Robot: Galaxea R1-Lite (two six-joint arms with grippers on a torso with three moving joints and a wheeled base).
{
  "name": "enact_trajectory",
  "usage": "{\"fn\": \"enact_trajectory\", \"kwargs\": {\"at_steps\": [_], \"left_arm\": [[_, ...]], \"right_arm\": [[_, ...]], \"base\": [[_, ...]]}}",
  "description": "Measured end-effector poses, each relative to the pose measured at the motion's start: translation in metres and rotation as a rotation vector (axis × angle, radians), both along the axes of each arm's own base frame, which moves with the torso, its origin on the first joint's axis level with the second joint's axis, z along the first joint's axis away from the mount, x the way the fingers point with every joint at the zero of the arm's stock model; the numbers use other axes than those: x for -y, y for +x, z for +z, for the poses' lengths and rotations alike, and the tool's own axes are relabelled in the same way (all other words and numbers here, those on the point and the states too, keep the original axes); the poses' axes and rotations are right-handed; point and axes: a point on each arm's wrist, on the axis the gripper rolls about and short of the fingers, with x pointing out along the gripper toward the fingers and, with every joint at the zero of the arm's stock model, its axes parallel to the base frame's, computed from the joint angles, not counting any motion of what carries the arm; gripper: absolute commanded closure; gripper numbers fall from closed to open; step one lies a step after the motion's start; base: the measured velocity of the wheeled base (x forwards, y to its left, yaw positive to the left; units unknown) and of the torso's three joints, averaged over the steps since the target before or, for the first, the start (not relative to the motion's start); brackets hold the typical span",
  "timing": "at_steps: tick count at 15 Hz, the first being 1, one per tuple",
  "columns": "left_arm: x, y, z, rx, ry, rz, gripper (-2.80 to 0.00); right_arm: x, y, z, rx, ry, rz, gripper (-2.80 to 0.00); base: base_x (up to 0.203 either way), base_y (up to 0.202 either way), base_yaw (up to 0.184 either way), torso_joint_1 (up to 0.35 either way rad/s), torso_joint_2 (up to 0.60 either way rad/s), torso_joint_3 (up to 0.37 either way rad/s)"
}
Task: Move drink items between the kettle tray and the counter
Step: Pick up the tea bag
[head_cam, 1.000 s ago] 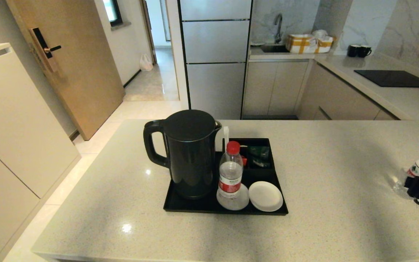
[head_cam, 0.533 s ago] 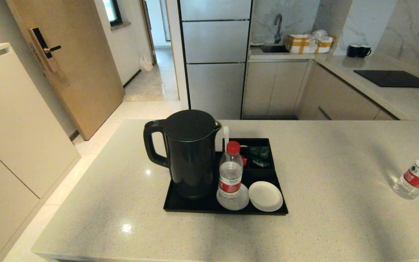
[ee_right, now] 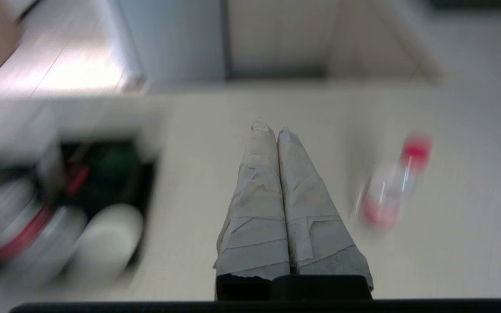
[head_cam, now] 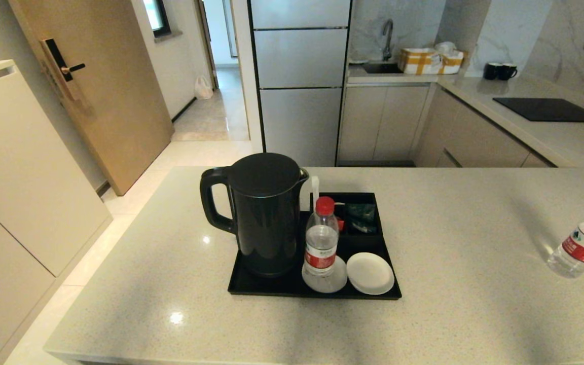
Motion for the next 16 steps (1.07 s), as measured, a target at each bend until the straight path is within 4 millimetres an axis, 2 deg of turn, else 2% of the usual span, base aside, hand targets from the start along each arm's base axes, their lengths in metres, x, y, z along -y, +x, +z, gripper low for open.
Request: {"fn": "enact_trajectory", "kwargs": {"at_steps": [3, 7, 11, 16], "left_arm": [[0.0, 0.0, 0.0, 0.0, 0.0, 0.0, 0.0], [0.0, 0.0, 0.0, 0.0, 0.0, 0.0, 0.0], [0.0, 0.0, 0.0, 0.0, 0.0, 0.0, 0.0], [0.0, 0.0, 0.0, 0.0, -0.001, 0.0, 0.0]], "right_arm": [[-0.007, -0.061, -0.014, -0.08, 0.029, 0.022, 0.0], [-0.013, -0.112, -0.032, -0.051, 0.029, 0.001, 0.0], [-0.013, -0.128, -0.045, -0.035, 0.022, 0.036, 0.0], [-0.012, -0.13, -0.052, -0.048, 0.026, 0.055, 0.0]], "base": [[0.0, 0.0, 0.0, 0.0, 0.0, 0.0], [0.0, 0.0, 0.0, 0.0, 0.0, 0.0], [0.0, 0.0, 0.0, 0.0, 0.0, 0.0], [0.0, 0.0, 0.0, 0.0, 0.0, 0.0]]}}
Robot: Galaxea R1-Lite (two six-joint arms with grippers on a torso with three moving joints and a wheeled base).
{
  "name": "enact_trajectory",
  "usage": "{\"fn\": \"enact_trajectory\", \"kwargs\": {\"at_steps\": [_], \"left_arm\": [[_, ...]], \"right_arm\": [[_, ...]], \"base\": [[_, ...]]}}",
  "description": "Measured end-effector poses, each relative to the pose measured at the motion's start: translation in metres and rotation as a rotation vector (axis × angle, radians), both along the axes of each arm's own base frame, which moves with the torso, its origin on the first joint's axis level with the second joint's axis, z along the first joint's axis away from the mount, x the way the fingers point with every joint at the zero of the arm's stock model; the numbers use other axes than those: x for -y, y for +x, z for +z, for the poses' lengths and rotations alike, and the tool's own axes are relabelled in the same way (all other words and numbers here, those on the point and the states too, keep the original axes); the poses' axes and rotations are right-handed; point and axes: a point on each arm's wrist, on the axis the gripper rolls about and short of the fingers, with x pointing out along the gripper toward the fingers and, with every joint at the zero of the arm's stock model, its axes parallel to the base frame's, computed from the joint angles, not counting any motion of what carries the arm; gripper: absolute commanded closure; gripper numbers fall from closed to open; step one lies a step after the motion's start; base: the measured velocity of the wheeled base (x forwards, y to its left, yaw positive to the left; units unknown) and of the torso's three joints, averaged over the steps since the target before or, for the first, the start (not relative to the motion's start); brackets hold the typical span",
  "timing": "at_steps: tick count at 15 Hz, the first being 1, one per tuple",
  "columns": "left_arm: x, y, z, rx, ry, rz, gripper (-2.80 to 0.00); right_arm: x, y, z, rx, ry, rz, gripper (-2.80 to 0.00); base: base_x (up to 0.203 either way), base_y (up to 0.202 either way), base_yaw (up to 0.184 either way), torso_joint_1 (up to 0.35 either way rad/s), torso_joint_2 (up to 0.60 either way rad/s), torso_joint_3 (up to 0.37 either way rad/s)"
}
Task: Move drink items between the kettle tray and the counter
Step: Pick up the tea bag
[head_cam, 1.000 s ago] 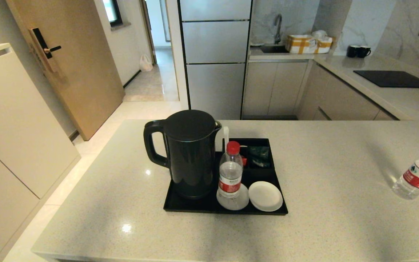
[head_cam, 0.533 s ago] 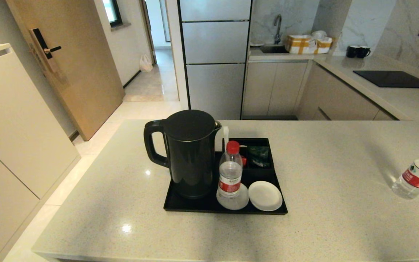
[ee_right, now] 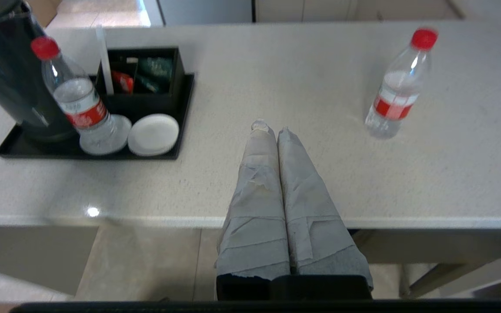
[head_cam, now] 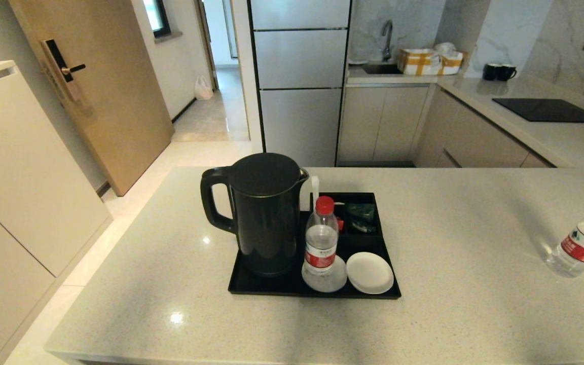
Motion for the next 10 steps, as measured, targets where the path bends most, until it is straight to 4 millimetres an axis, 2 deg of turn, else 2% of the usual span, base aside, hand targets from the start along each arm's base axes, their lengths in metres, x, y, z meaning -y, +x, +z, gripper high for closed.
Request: {"fn": "enact_trajectory", "kwargs": {"at_steps": [5, 8, 10], "left_arm": [[0.0, 0.0, 0.0, 0.0, 0.001, 0.001, 0.0], [0.0, 0.0, 0.0, 0.0, 0.0, 0.0, 0.0], [0.0, 0.0, 0.0, 0.0, 0.001, 0.0, 0.0]], "right_arm": [[0.0, 0.001, -0.012, -0.024, 0.007, 0.031, 0.0], [0.0, 0.006, -0.008, -0.092, 0.031, 0.056, 0.0], [0.0, 0.018, -0.003, -0.161, 0.063, 0.129, 0.0]], "base": [[0.0, 0.0, 0.0, 0.0, 0.0, 0.0], [0.0, 0.0, 0.0, 0.0, 0.0, 0.0], [0.0, 0.0, 0.0, 0.0, 0.0, 0.0]]}}
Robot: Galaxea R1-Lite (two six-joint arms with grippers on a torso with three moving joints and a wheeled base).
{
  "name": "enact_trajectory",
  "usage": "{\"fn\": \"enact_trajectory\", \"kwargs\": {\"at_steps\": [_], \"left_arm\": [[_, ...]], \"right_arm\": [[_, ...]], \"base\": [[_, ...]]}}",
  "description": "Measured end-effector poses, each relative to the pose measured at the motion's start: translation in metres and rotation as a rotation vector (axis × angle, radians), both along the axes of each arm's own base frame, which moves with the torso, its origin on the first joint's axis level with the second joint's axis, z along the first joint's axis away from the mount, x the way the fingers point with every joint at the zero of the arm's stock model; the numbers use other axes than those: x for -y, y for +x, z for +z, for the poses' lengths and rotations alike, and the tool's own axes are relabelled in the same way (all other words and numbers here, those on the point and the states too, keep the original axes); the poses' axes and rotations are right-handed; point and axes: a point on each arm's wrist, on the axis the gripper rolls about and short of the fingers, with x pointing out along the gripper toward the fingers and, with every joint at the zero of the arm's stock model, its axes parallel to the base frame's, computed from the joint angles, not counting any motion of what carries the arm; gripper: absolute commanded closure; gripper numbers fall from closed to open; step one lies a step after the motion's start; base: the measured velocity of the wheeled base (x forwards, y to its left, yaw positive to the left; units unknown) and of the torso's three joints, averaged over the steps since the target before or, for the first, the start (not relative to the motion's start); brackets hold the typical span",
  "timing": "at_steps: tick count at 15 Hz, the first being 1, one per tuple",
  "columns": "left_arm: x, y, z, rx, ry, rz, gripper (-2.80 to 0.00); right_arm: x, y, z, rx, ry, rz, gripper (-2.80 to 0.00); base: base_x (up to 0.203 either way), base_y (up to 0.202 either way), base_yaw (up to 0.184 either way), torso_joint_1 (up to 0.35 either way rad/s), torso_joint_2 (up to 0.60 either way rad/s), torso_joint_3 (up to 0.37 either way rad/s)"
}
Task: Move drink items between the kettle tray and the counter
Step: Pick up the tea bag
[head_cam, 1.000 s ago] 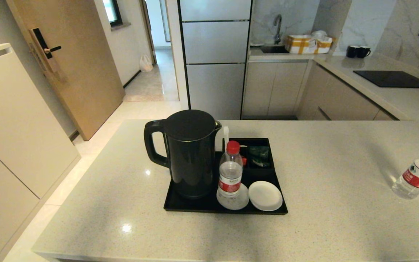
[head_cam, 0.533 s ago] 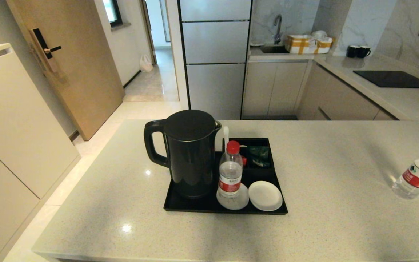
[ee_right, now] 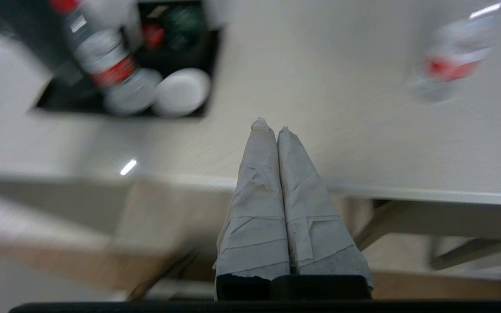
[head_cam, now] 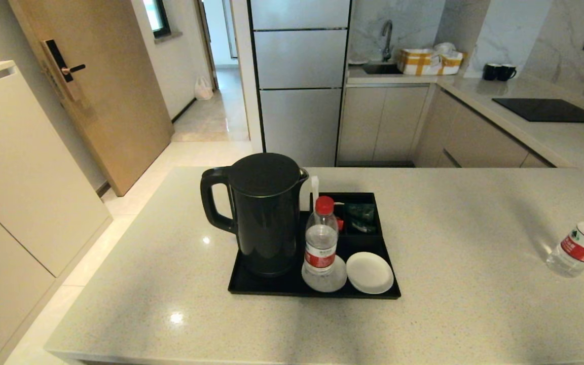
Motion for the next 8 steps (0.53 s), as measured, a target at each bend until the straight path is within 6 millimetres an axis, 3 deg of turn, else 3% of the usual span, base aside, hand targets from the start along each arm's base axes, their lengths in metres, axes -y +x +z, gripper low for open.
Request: {"fn": "enact_trajectory", "kwargs": {"at_steps": [3, 8], "left_arm": [[0.0, 0.0, 0.0, 0.0, 0.0, 0.0, 0.0], [0.0, 0.0, 0.0, 0.0, -0.001, 0.0, 0.0]], "right_arm": [[-0.001, 0.036, 0.01, -0.105, 0.039, 0.095, 0.0], [-0.004, 0.124, 0.019, -0.243, 0.131, 0.238, 0.0]], "base": [[0.0, 0.0, 0.0, 0.0, 0.0, 0.0], [0.0, 0.0, 0.0, 0.0, 0.0, 0.0]]}}
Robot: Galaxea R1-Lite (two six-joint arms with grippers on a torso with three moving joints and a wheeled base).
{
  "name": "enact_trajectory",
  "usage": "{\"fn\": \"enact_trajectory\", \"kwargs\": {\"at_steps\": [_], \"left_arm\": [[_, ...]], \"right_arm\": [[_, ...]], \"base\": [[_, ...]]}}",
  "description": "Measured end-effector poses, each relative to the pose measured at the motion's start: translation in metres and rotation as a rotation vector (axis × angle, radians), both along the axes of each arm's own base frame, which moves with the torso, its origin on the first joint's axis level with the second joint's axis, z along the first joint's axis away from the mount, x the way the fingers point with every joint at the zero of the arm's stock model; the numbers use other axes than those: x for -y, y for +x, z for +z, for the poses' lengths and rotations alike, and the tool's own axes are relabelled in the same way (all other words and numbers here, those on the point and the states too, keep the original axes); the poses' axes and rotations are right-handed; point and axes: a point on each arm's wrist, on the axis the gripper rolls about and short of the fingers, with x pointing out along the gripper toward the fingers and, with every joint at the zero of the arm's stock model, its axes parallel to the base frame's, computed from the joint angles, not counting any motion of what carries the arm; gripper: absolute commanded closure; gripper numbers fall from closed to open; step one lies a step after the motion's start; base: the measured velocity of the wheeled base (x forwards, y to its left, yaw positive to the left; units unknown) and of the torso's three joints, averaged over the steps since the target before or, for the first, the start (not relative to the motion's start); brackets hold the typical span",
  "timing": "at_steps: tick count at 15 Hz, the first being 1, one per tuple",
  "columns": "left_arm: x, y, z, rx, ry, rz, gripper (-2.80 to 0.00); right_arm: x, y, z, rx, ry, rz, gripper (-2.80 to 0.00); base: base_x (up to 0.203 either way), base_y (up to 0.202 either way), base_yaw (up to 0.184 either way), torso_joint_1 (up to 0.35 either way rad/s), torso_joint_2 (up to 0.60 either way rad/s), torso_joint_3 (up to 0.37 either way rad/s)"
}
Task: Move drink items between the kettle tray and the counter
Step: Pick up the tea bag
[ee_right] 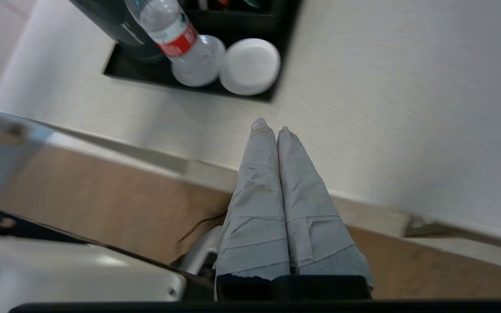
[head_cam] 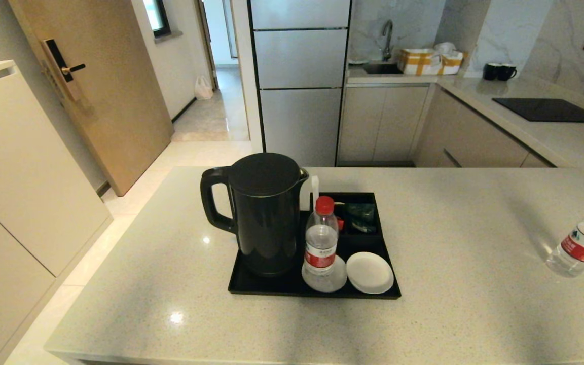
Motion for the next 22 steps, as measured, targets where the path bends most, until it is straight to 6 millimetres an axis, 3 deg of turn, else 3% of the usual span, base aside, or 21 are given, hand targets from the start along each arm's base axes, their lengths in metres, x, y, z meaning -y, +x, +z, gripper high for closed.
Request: {"fn": "enact_trajectory", "kwargs": {"at_steps": [4, 5, 9, 13, 17, 22], "left_arm": [[0.0, 0.0, 0.0, 0.0, 0.0, 0.001, 0.0], [0.0, 0.0, 0.0, 0.0, 0.0, 0.0, 0.0], [0.0, 0.0, 0.0, 0.0, 0.0, 0.001, 0.0], [0.0, 0.0, 0.0, 0.0, 0.0, 0.0, 0.0], [0.0, 0.0, 0.0, 0.0, 0.0, 0.001, 0.0], [0.0, 0.0, 0.0, 0.0, 0.0, 0.0, 0.0]], "right_arm": [[-0.024, 0.07, -0.008, -0.073, 0.088, 0.105, 0.0], [-0.032, 0.086, -0.012, -0.085, 0.098, 0.116, -2.8], [-0.066, 0.145, -0.032, -0.09, 0.14, 0.107, -2.8], [-0.087, 0.191, -0.055, -0.097, 0.141, 0.087, -2.8], [-0.095, 0.223, -0.079, -0.101, 0.146, 0.009, -2.8], [-0.103, 0.25, -0.089, -0.034, 0.115, 0.027, -2.8]], "base": [[0.0, 0.0, 0.0, 0.0, 0.0, 0.0], [0.0, 0.0, 0.0, 0.0, 0.0, 0.0], [0.0, 0.0, 0.0, 0.0, 0.0, 0.0], [0.0, 0.0, 0.0, 0.0, 0.0, 0.0], [0.0, 0.0, 0.0, 0.0, 0.0, 0.0], [0.0, 0.0, 0.0, 0.0, 0.0, 0.0]]}}
